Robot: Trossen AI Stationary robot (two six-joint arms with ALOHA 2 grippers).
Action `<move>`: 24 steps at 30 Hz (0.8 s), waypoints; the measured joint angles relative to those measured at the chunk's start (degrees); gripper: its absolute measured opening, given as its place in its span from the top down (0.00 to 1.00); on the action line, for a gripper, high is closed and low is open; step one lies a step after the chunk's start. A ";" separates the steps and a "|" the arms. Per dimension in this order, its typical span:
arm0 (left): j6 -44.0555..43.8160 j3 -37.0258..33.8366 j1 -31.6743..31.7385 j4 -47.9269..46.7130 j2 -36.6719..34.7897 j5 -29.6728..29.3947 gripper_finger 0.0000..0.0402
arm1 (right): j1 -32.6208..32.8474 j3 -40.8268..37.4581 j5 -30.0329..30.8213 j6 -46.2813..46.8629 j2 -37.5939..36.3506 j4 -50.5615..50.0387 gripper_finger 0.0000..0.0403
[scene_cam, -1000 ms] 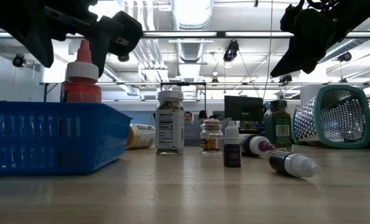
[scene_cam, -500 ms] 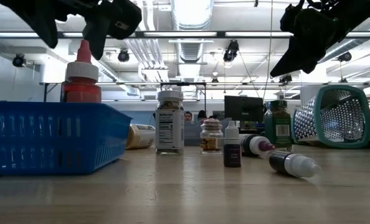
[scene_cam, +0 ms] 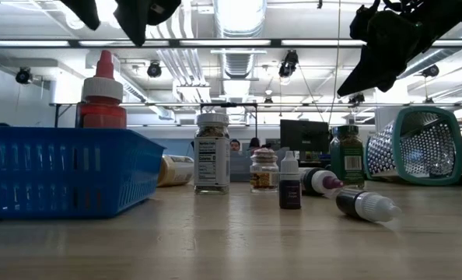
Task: Pick & Place Kitchen Items
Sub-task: Put the orange cereal box into the yellow bin
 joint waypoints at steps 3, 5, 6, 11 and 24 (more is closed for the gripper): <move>-0.33 1.37 0.13 -2.23 0.00 -2.41 0.46 | 0.00 0.00 0.02 -0.06 0.00 0.01 0.98; -0.89 2.54 0.37 -3.99 0.00 -3.96 0.46 | 0.00 0.00 0.02 -0.06 0.00 0.01 0.98; -1.31 3.15 0.64 -4.84 -0.01 -4.35 0.46 | 0.00 0.00 0.03 -0.06 0.00 0.02 0.98; -1.91 4.02 3.21 -6.12 -1.85 -4.84 0.46 | 0.00 0.00 0.07 -0.08 0.00 1.12 0.98; -1.99 4.00 10.21 -6.14 -10.23 -5.76 0.46 | 0.00 3.78 0.09 -4.01 0.02 2.51 0.98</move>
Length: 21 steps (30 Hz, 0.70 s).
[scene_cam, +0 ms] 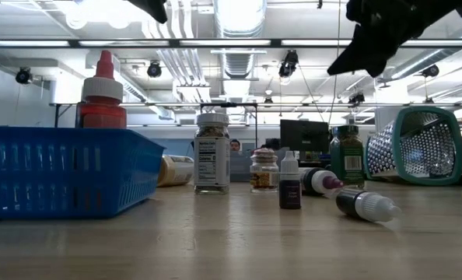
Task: Pick & Place Kitchen Items
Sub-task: Put the orange cereal box into the yellow bin
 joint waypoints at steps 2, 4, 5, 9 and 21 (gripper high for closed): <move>-0.04 0.00 0.39 -0.14 -1.41 -1.46 0.46 | 0.00 0.75 -0.02 -1.08 0.00 -0.02 0.98; -0.10 -0.01 0.64 -0.29 -2.96 -3.53 0.46 | 0.00 1.47 0.00 -1.17 0.00 -0.03 0.98; -0.36 0.00 0.66 -0.47 -3.61 -4.80 0.46 | 0.00 1.72 0.00 -1.01 -0.01 -0.02 0.98; -2.51 -0.02 0.66 -0.83 -6.19 -10.82 0.46 | 0.00 2.16 -0.02 -1.03 -0.01 -0.07 0.98; -18.39 -0.07 0.80 -9.70 -10.17 -21.55 0.46 | 0.00 2.16 -0.02 -2.82 0.00 -0.28 0.98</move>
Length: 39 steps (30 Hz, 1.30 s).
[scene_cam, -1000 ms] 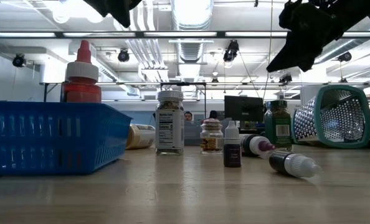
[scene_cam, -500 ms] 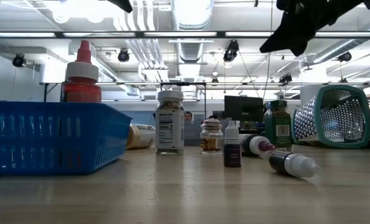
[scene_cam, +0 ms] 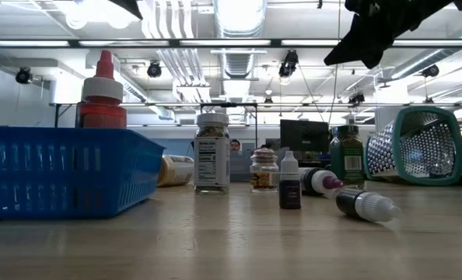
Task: Pick & Place Kitchen Items
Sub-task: Put the orange cereal box into the yellow bin
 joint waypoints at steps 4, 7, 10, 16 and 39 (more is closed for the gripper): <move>-4.33 -0.01 -0.01 -6.26 -0.27 0.24 0.46 | 0.00 0.00 0.02 -1.88 0.00 0.00 0.98; -5.31 -0.01 0.00 -8.47 -0.29 2.68 0.46 | 0.00 0.00 0.37 -3.71 0.00 0.00 0.98; -1.09 -0.02 -0.01 -8.92 -0.29 6.47 0.46 | -0.04 0.00 0.41 -5.38 -0.01 0.10 0.98; 7.99 -0.01 -0.01 -9.12 -0.28 9.90 0.46 | -0.04 0.00 0.44 -6.77 0.00 0.20 0.98; 5.29 2.82 -10.52 -24.72 -2.04 20.30 0.46 | -0.66 0.00 4.06 -3.56 0.00 8.33 0.98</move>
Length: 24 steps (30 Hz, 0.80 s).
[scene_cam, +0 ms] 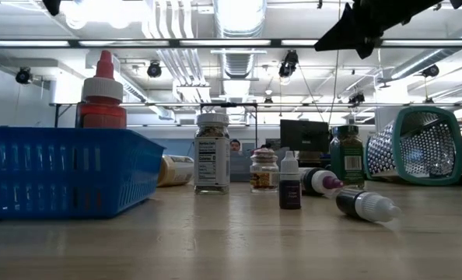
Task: Pick & Place Kitchen Items
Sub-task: Put the orange cereal box into the yellow bin
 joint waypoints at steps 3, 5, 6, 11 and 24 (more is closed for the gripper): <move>1.72 -1.51 -1.59 -0.02 0.00 0.02 0.46 | 0.00 0.00 0.00 1.78 0.00 -0.01 0.98; 1.55 -2.90 -2.34 0.02 0.00 0.13 0.46 | 0.00 0.00 0.00 2.91 0.00 0.00 0.98; 1.46 -3.66 -2.62 -0.02 0.00 0.32 0.46 | 0.00 0.00 -0.01 3.22 -0.01 0.00 0.98; -1.38 -7.20 -3.49 -0.01 0.00 3.28 0.46 | 0.00 0.00 -0.02 3.46 -0.02 0.00 0.98; -12.19 -13.41 -6.95 -0.02 -0.09 11.05 0.56 | 0.00 0.00 -0.02 3.32 -0.01 0.00 0.98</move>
